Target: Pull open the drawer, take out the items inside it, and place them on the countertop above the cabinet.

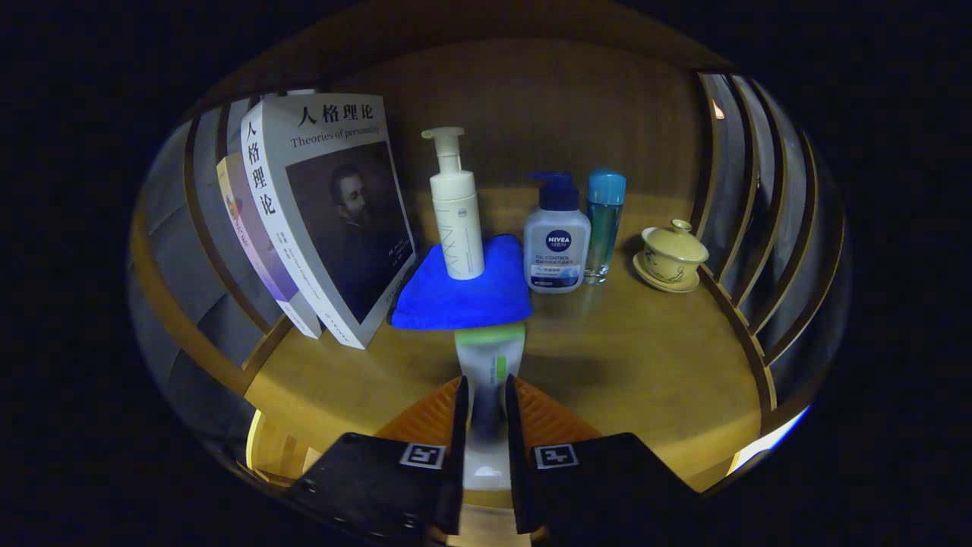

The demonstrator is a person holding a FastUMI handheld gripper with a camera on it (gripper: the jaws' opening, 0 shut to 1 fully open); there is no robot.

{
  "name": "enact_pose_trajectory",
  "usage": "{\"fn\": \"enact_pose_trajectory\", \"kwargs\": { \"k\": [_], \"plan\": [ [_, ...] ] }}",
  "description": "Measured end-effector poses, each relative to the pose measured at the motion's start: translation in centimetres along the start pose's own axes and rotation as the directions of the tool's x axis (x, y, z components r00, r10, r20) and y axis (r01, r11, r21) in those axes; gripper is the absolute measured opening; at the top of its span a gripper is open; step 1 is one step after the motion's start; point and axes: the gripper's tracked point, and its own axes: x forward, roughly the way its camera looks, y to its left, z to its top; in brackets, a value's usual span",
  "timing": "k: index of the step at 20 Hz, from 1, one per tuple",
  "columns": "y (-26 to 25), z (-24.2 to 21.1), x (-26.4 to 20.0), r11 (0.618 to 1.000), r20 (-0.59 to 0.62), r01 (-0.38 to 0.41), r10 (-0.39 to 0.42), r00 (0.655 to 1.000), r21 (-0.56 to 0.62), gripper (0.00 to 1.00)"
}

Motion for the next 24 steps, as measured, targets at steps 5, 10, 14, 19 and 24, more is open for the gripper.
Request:
{"fn": "enact_pose_trajectory", "kwargs": {
  "k": [5,10,14,19,24],
  "plan": [
    [0.5,-0.5,-2.9,0.999,0.085,-0.021,0.018,0.996,0.034,0.85],
    [0.3,-3.9,-7.3,1.0,0.203,0.0,-0.001,0.979,0.003,0.98],
    [0.3,-7.2,-10.6,1.0,0.266,0.023,-0.02,0.964,-0.007,0.98],
    [0.8,-9.6,-14.8,0.999,0.374,0.043,-0.041,0.926,0.005,0.98],
    [1.8,-12.8,-18.0,0.998,0.439,0.057,-0.043,0.898,-0.019,0.98]
  ]
}}
